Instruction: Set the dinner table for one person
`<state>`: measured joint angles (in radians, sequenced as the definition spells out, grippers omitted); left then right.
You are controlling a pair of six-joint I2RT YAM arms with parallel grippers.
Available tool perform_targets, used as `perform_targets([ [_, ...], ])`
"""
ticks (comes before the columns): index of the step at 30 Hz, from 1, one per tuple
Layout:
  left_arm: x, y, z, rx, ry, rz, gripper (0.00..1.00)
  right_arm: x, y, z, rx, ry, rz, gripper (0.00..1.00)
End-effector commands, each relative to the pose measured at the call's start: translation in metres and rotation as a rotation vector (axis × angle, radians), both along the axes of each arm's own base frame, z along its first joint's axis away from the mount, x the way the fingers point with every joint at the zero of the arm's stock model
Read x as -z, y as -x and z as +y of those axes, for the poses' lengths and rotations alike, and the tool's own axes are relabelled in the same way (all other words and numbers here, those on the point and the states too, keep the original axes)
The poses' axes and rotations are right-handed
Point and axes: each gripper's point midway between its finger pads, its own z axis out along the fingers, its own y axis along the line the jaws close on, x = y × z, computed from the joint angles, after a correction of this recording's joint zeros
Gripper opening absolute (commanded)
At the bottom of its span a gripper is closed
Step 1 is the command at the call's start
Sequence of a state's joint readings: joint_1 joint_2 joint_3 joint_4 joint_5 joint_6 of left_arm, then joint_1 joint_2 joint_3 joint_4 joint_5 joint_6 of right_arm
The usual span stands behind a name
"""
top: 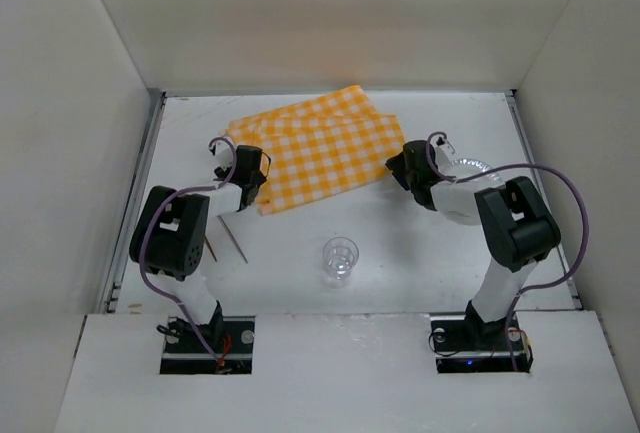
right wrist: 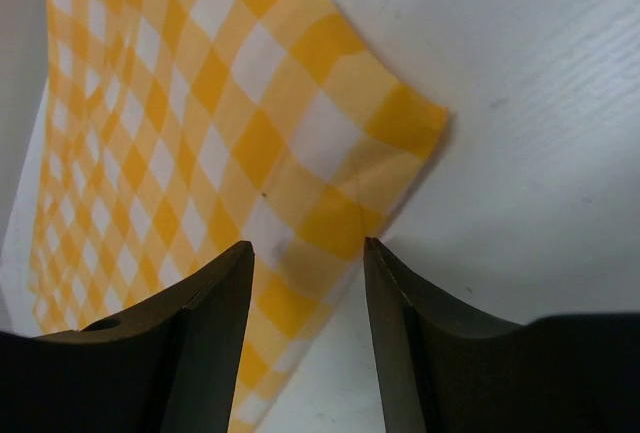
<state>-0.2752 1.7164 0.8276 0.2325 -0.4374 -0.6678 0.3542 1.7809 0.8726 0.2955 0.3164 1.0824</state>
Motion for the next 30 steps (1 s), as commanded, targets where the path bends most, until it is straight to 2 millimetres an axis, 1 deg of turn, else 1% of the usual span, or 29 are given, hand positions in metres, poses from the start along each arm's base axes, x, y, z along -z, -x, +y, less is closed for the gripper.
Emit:
perform_targets([
  [1, 0.009, -0.011, 0.002, -0.040, 0.047, 0.009, 0.43, -0.011, -0.023, 0.009, 0.028, -0.051, 0.004, 0.51],
  [2, 0.013, -0.012, 0.002, -0.045, 0.054, 0.013, 0.40, -0.009, -0.028, 0.010, 0.029, -0.056, 0.016, 0.48],
  [3, 0.014, -0.017, 0.001, -0.051, 0.063, 0.008, 0.36, 0.001, -0.033, 0.016, 0.015, -0.065, 0.047, 0.35],
  [4, 0.013, -0.018, 0.001, -0.051, 0.064, 0.006, 0.36, 0.001, -0.033, 0.016, 0.016, -0.067, 0.049, 0.32],
  [5, 0.013, -0.019, 0.002, -0.053, 0.061, 0.005, 0.36, 0.002, -0.033, 0.018, 0.011, -0.080, 0.054, 0.22],
  [7, 0.013, -0.024, -0.001, -0.049, 0.070, 0.003, 0.36, 0.001, -0.028, 0.014, 0.014, -0.075, 0.045, 0.14],
  [10, 0.008, -0.031, -0.005, -0.043, 0.074, -0.007, 0.36, -0.003, -0.014, 0.002, 0.033, -0.033, 0.017, 0.06],
  [11, 0.008, -0.034, -0.006, -0.040, 0.074, -0.009, 0.35, -0.004, -0.009, 0.000, 0.032, -0.032, 0.011, 0.05],
  [15, 0.005, -0.047, -0.023, -0.002, 0.086, -0.010, 0.35, -0.004, 0.018, -0.009, 0.033, -0.054, -0.020, 0.04],
  [18, 0.001, -0.057, -0.033, 0.019, 0.088, -0.015, 0.35, -0.003, 0.031, -0.012, 0.030, -0.066, -0.031, 0.06],
  [20, -0.001, -0.065, -0.040, 0.031, 0.093, -0.014, 0.35, -0.005, 0.032, -0.012, 0.021, -0.063, -0.036, 0.06],
  [24, -0.002, -0.082, -0.048, 0.052, 0.089, -0.003, 0.36, -0.017, 0.035, -0.015, 0.025, -0.057, -0.064, 0.06],
  [27, -0.003, -0.094, -0.055, 0.071, 0.094, 0.002, 0.36, -0.019, 0.035, -0.017, 0.027, -0.048, -0.070, 0.09],
  [30, -0.006, -0.097, -0.057, 0.075, 0.094, 0.000, 0.37, -0.019, 0.025, -0.015, 0.015, -0.035, -0.069, 0.14],
])
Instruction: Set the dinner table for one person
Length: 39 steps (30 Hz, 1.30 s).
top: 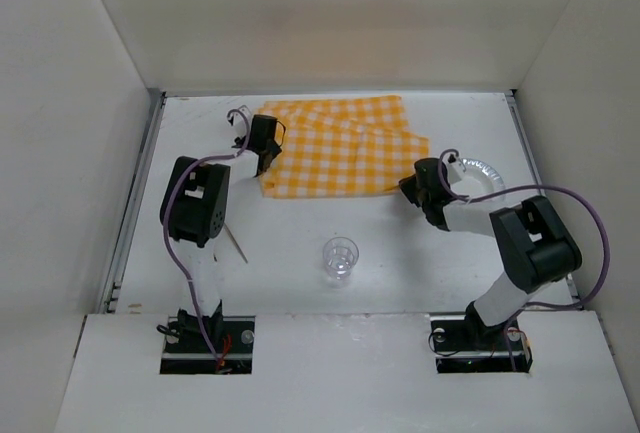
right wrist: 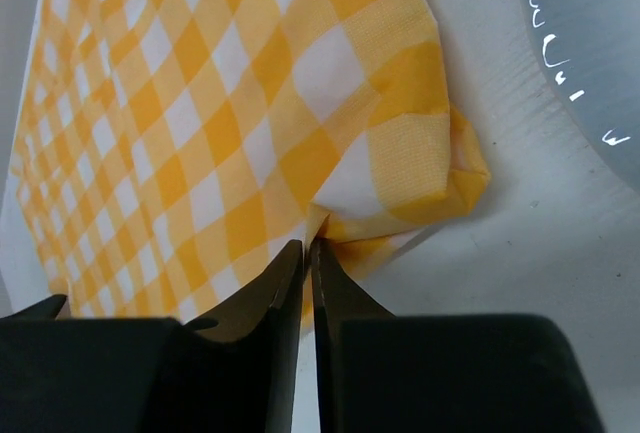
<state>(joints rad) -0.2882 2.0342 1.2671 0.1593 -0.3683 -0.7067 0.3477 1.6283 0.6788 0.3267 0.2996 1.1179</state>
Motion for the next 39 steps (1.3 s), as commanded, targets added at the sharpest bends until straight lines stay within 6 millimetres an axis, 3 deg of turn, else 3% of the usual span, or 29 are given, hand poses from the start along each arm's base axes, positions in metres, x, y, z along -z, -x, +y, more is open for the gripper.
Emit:
perform_targets([
  [1, -0.003, 0.006, -0.005, 0.032, 0.003, 0.036, 0.38, -0.024, -0.025, 0.000, 0.000, 0.007, -0.083, 0.16],
  [4, -0.013, 0.013, 0.006, 0.014, 0.002, 0.017, 0.45, -0.026, -0.042, -0.002, -0.012, 0.028, -0.076, 0.25],
  [8, -0.040, 0.027, 0.023, -0.003, 0.003, -0.032, 0.54, -0.031, -0.045, -0.001, -0.038, 0.025, -0.077, 0.60],
  [11, -0.069, 0.047, 0.021, 0.014, 0.028, -0.118, 0.60, -0.046, -0.034, -0.002, -0.071, 0.053, -0.108, 0.78],
  [14, -0.100, 0.070, 0.012, 0.041, 0.055, -0.218, 0.62, -0.071, -0.014, 0.002, -0.112, 0.078, -0.160, 0.85],
  [16, -0.117, 0.090, 0.004, 0.067, 0.062, -0.268, 0.62, -0.086, 0.002, 0.002, -0.132, 0.095, -0.188, 0.88],
  [20, -0.124, 0.131, -0.012, 0.129, 0.060, -0.309, 0.55, -0.119, 0.037, -0.017, -0.095, 0.129, -0.264, 0.88],
  [22, -0.121, 0.151, -0.020, 0.177, 0.072, -0.320, 0.42, -0.127, 0.054, -0.030, -0.064, 0.135, -0.285, 0.72],
  [24, -0.117, 0.173, -0.028, 0.236, 0.096, -0.348, 0.15, -0.132, 0.068, -0.053, -0.012, 0.137, -0.291, 0.38],
  [25, -0.116, 0.180, -0.030, 0.255, 0.108, -0.362, 0.11, -0.131, 0.075, -0.065, 0.021, 0.138, -0.286, 0.24],
  [27, -0.116, 0.195, -0.031, 0.284, 0.132, -0.397, 0.09, -0.129, 0.086, -0.088, 0.087, 0.150, -0.276, 0.16],
  [31, -0.114, 0.218, -0.017, 0.271, 0.170, -0.458, 0.09, -0.114, 0.108, -0.136, 0.244, 0.184, -0.247, 0.22],
  [33, -0.116, 0.225, -0.014, 0.282, 0.173, -0.496, 0.11, -0.103, 0.117, -0.152, 0.300, 0.178, -0.227, 0.37],
  [36, -0.123, 0.228, -0.013, 0.295, 0.183, -0.546, 0.16, -0.082, 0.128, -0.179, 0.390, 0.200, -0.173, 0.66],
  [39, -0.128, 0.231, -0.022, 0.335, 0.200, -0.563, 0.21, -0.063, 0.133, -0.196, 0.449, 0.184, -0.136, 0.78],
])
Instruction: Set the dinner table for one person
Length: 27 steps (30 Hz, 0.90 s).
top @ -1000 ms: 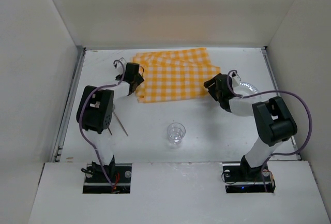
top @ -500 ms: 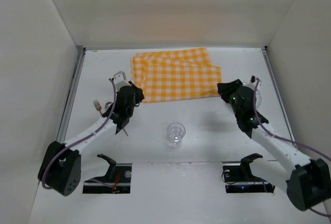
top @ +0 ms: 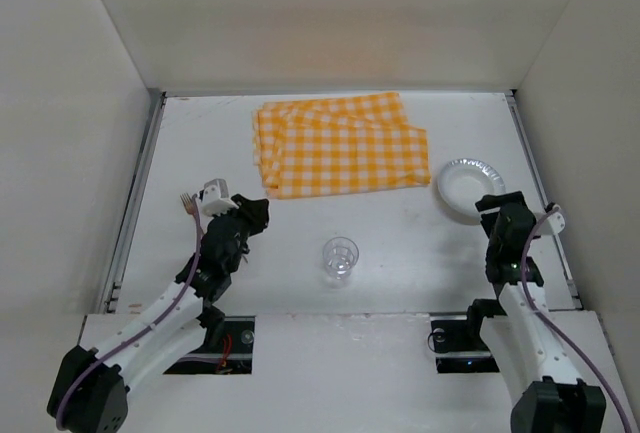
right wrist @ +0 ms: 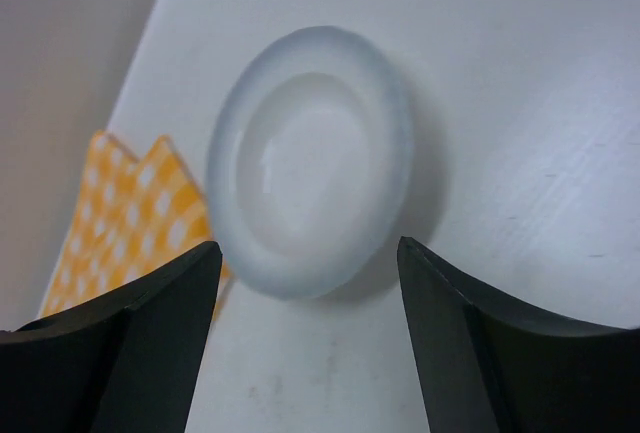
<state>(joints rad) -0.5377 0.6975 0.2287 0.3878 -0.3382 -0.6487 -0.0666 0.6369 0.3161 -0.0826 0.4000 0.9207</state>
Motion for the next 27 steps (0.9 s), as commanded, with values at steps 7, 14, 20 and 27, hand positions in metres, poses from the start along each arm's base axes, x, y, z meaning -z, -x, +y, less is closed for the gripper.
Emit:
perform_targets([
  [7, -0.019, -0.001, -0.010, 0.037, 0.057, -0.085, 0.40, 0.037, -0.018, -0.025, 0.024, -0.103, 0.049, 0.79],
  [14, -0.014, -0.003, -0.006, 0.021, 0.063, -0.074, 0.57, 0.050, -0.052, -0.030, 0.055, -0.223, 0.013, 0.75],
  [20, -0.014, -0.003, -0.003, 0.012, 0.063, -0.078, 0.58, 0.075, -0.062, -0.037, 0.076, -0.306, 0.000, 0.48],
  [27, -0.008, -0.006, 0.001, -0.007, 0.051, -0.064, 0.58, 0.051, -0.059, -0.055, 0.120, -0.366, -0.185, 0.07],
])
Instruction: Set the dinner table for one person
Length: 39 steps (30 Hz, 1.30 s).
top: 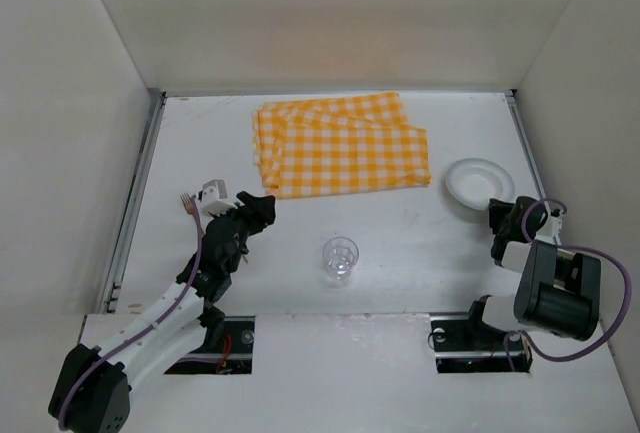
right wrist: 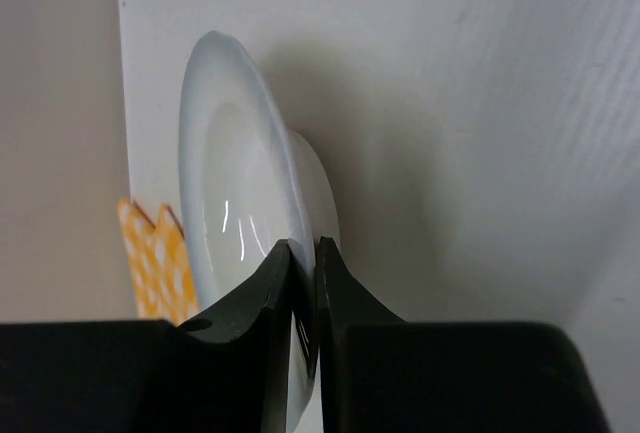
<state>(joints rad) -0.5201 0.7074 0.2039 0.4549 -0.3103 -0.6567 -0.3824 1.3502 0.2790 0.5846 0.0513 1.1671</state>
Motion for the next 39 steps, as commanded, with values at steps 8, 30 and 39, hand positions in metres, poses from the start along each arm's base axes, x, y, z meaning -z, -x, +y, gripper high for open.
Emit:
perform_targets([
  [8, -0.001, -0.006, 0.012, -0.056, 0.014, -0.027, 0.62, -0.152, 0.005, 0.018, 0.005, 0.227, -0.321, 0.04],
  [30, 0.007, -0.009, 0.022, -0.091, 0.014, -0.012, 0.63, -0.179, -0.181, 0.347, -0.825, 0.049, -0.396, 0.04],
  [39, 0.009, -0.010, 0.024, -0.096, 0.016, -0.006, 0.63, -0.110, -0.201, 0.365, -0.840, 0.040, -0.266, 0.06],
])
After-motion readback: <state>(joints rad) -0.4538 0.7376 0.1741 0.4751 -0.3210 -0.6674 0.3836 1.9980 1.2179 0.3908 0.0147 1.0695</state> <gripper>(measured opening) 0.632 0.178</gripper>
